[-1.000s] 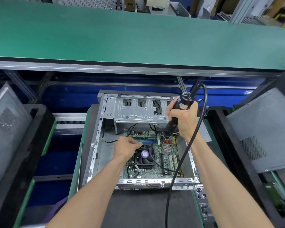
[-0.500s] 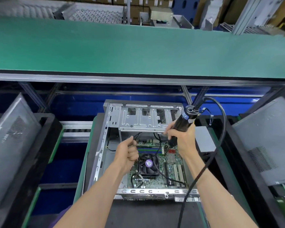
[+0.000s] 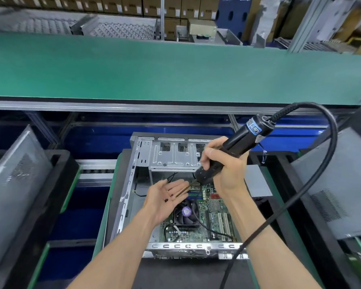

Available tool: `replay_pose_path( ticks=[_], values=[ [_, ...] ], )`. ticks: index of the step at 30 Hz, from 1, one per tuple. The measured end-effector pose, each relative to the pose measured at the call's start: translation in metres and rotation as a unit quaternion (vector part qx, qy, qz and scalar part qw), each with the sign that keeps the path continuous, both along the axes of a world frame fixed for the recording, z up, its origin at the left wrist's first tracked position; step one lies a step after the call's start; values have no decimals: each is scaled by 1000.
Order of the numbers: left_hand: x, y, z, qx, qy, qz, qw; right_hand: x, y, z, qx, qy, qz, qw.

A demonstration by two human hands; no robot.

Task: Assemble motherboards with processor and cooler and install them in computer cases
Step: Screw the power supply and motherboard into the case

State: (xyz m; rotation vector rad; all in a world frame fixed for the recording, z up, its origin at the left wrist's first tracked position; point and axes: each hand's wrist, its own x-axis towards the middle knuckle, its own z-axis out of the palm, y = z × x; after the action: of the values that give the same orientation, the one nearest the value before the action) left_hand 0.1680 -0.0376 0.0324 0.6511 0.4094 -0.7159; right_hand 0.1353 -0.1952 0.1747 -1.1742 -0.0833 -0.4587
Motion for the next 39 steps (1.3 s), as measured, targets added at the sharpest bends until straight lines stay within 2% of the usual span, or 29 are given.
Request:
replay_pose_path(
  ticks=[4,11,17,21,26,31,39],
  values=[
    [-2,0,2,-40,-3,-4,999,2,8,-2,-3,-5,-8,1000],
    [-2,2,2,-40,-1,-14,999,2,5,4,4,-16,-23,1000],
    [-5,1,5,53,30,-12,998,3,-1,12,12,-22,-40,999],
    [-5,-2,3,74,41,19,996,3,-3,13,13,-23,-45,999],
    [-3,-1,1,37,45,59,997,4,-6,13,25,-26,-46,998],
    [-1,1,-1,1,54,59,997,5,-6,15,34,-27,-41,998],
    [-1,1,-1,-9,64,65,996,7,-3,17,45,-25,-41,998]
  ],
)
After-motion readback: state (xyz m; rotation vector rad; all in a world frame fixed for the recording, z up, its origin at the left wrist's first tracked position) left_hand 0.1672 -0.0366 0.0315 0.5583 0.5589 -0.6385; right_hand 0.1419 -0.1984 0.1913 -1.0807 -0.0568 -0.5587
